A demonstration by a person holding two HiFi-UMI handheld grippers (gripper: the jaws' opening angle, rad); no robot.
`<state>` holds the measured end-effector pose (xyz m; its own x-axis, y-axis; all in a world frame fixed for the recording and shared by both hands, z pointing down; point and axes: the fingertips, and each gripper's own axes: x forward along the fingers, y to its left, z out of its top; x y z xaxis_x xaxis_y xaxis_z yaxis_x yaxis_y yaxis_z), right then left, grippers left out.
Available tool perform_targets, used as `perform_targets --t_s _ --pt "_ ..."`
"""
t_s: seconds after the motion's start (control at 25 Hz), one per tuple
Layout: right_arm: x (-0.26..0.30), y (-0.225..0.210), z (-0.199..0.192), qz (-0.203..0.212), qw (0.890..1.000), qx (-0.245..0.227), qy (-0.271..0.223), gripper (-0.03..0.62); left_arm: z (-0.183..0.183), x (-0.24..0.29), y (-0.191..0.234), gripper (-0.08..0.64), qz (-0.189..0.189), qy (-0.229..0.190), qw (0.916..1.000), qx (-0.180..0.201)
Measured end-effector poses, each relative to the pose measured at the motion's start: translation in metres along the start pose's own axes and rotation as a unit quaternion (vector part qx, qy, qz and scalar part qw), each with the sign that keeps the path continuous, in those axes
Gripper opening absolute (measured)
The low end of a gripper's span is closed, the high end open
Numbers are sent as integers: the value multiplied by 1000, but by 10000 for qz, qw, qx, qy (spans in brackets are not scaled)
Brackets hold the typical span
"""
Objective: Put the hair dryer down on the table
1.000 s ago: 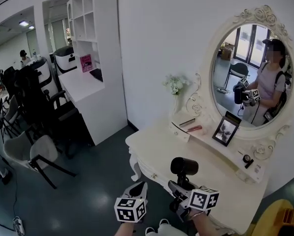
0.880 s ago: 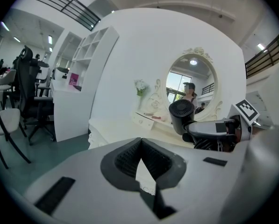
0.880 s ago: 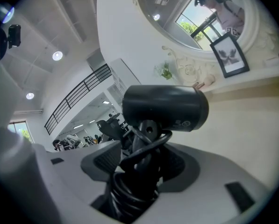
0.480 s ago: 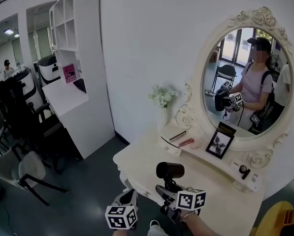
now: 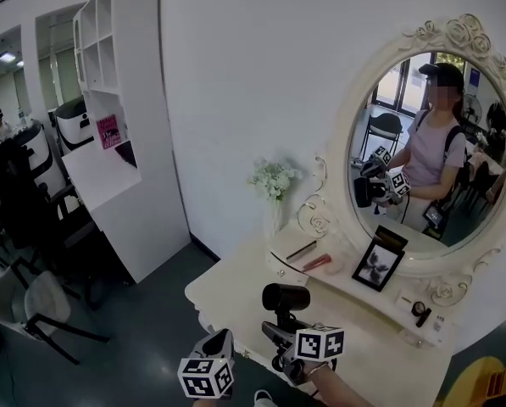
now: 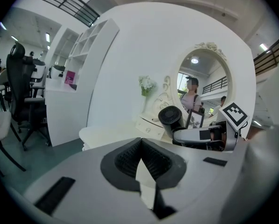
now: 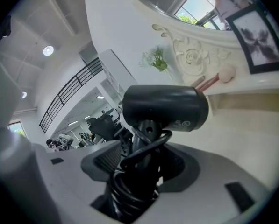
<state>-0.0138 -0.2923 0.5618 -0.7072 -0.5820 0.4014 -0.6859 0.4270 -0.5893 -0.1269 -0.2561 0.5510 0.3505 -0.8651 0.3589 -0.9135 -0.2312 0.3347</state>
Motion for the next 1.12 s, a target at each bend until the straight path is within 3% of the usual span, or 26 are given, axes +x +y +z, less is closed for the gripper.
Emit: perform_targets --t_s 0.68,1.12 --pt "58 -42 18 -397 9979 -317 407 253 8 31 15 0 102 64 9999 -79" --pt "83 -69 3 -777 9920 -511 858 253 13 26 32 0 292 4 9995 -143"
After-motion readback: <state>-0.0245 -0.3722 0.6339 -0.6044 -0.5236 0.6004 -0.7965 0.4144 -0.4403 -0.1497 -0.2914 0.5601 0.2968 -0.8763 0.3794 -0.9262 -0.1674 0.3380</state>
